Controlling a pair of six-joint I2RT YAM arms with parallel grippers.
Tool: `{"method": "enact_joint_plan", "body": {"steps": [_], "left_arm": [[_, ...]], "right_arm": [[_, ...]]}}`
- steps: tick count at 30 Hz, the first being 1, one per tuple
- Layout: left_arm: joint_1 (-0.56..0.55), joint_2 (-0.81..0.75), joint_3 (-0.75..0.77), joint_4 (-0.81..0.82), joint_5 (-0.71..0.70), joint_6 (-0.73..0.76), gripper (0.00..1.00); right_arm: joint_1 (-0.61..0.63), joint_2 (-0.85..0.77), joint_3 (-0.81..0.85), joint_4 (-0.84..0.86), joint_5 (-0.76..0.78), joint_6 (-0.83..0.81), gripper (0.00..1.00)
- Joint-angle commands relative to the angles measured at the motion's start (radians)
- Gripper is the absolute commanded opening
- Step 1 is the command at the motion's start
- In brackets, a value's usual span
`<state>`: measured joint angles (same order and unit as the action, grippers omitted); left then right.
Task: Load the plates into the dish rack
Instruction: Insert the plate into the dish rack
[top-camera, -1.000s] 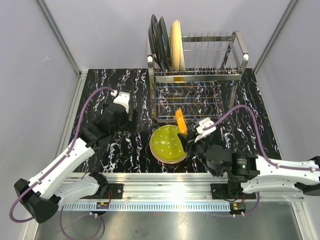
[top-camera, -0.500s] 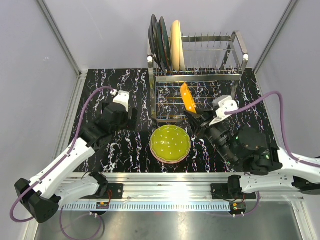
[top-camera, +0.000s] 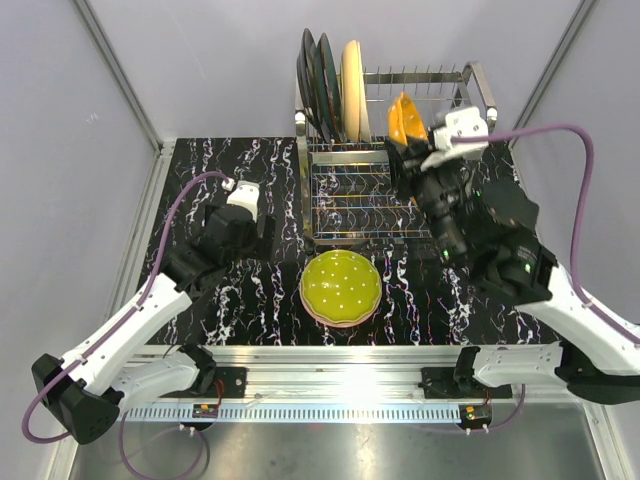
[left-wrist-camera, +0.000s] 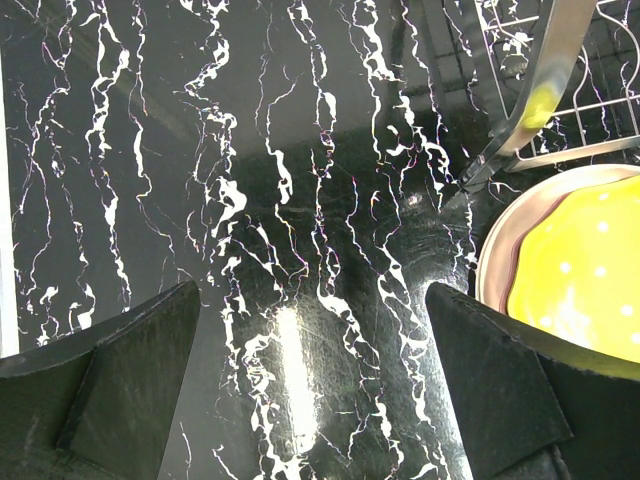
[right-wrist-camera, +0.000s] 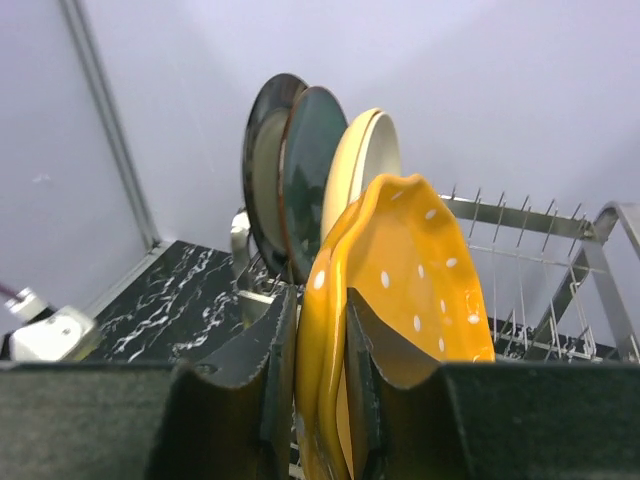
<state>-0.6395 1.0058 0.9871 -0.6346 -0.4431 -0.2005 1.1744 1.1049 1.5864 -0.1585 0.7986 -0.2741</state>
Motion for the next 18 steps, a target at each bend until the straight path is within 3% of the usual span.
{"method": "enact_joint_plan", "body": {"steps": [1, 13, 18], "left_arm": [[0.006, 0.004, 0.007, 0.039, -0.013, 0.009, 0.99], [0.008, -0.003, 0.005, 0.041, 0.000, 0.007, 0.99], [0.008, -0.016, 0.002, 0.041, -0.008, 0.009, 0.99]], "right_arm": [[-0.122, 0.056, 0.136, -0.009, -0.199, 0.055, 0.00], [-0.415, 0.323, 0.624, -0.176, -0.482, 0.168, 0.00], [-0.536, 0.386, 0.656, -0.151, -0.614, 0.260, 0.00]]}}
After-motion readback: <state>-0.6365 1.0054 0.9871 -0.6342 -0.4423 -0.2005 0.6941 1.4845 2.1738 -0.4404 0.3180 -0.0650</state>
